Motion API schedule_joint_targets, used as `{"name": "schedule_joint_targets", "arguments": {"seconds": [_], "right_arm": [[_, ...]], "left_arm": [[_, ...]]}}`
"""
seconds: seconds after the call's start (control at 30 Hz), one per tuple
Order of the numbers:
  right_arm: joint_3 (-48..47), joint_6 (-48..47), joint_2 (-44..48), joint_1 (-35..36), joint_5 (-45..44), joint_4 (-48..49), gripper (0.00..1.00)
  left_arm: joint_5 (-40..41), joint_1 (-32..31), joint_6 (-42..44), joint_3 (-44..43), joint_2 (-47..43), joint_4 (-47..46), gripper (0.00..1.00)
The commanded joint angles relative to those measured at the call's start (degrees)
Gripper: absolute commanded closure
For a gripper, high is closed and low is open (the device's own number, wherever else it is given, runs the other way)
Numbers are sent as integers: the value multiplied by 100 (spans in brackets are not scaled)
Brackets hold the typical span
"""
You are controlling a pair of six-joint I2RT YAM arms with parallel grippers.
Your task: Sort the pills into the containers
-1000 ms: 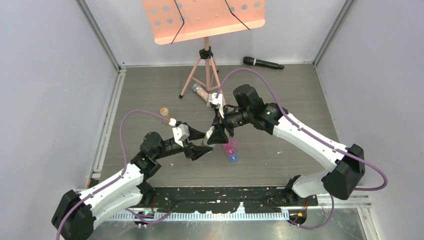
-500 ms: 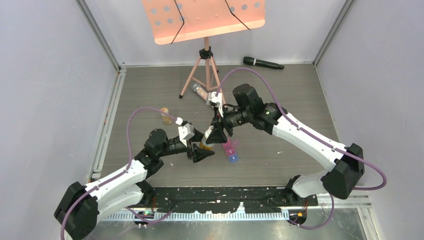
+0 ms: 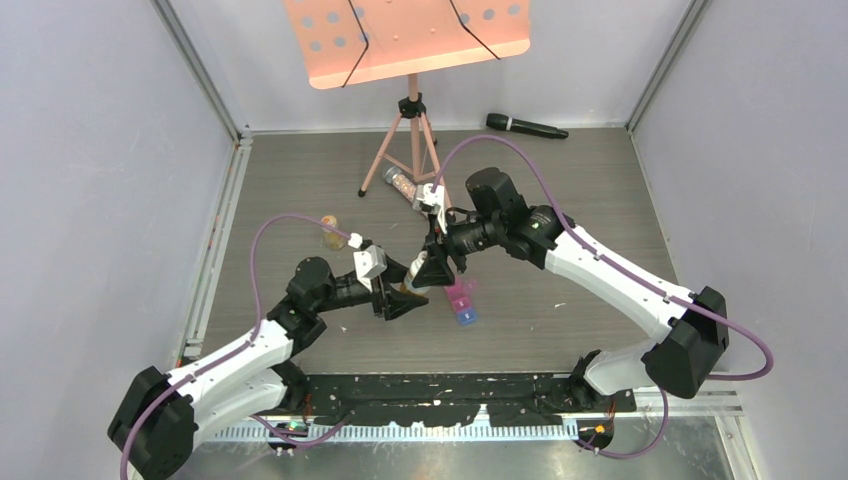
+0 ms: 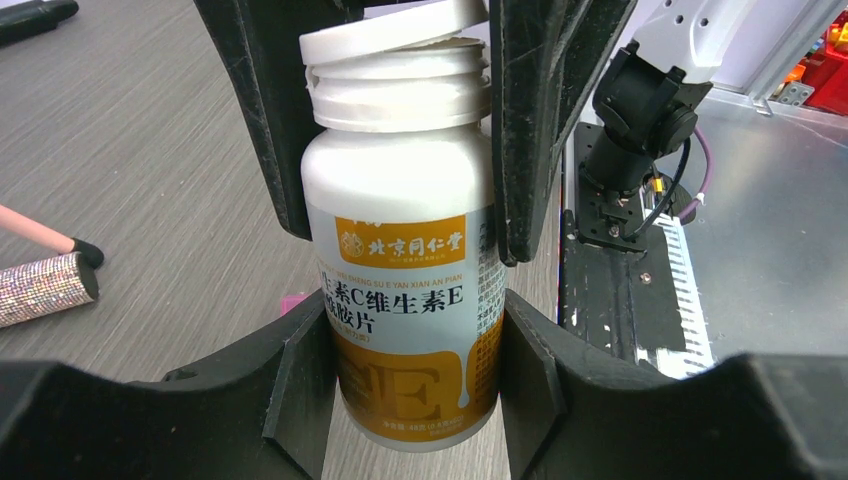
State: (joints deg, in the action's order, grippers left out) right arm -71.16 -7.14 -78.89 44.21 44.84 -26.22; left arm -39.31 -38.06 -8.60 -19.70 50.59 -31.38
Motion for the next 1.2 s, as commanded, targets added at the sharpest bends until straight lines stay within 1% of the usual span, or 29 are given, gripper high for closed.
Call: {"name": "schedule_joint_targets", "arguments": {"seconds": [0.0, 0.03, 0.07, 0.1, 0.13, 0.2, 0.33, 0.43, 0.53, 0.63, 0.83, 1.03, 1.17], "right_arm": [[-163, 236, 133, 27, 118, 378, 75], [-156, 269, 135, 20, 54, 378, 66], [-137, 267, 172, 19, -117, 375, 45], [-65, 228, 207, 9, -248, 381, 35], [-21, 159, 304, 0, -463, 394, 22], [88, 43, 455, -123, -561, 408, 16], [311, -87, 814, -477, -491, 364, 15], [346, -236, 1009, -584, -397, 214, 16], [320, -272, 1044, -624, -561, 129, 18], [220, -110, 987, -649, -615, 113, 23], [236, 173, 1049, -714, -590, 344, 30], [267, 446, 935, -747, -1003, 436, 37], [365, 673, 814, -746, -995, 647, 42]], "left_arm": [[-313, -4, 196, -229, 157, -13, 100], [-319, -3, 223, -235, 160, -9, 100], [-321, 0, 281, -229, 151, 10, 100], [-324, -3, 344, -215, 136, 29, 100], [-312, -2, 395, -199, 119, 28, 100], [-302, -3, 473, -135, 100, -21, 100], [-526, -2, 521, -63, 112, -255, 100], [-578, -4, 545, -10, 60, -357, 100], [-629, -6, 606, 37, -10, -404, 100], [-660, -8, 682, 78, -53, -421, 100], [-637, -1, 821, 141, -138, -464, 100], [-594, -3, 834, 198, -223, -584, 100], [-586, 0, 834, 191, -195, -600, 100]]}}
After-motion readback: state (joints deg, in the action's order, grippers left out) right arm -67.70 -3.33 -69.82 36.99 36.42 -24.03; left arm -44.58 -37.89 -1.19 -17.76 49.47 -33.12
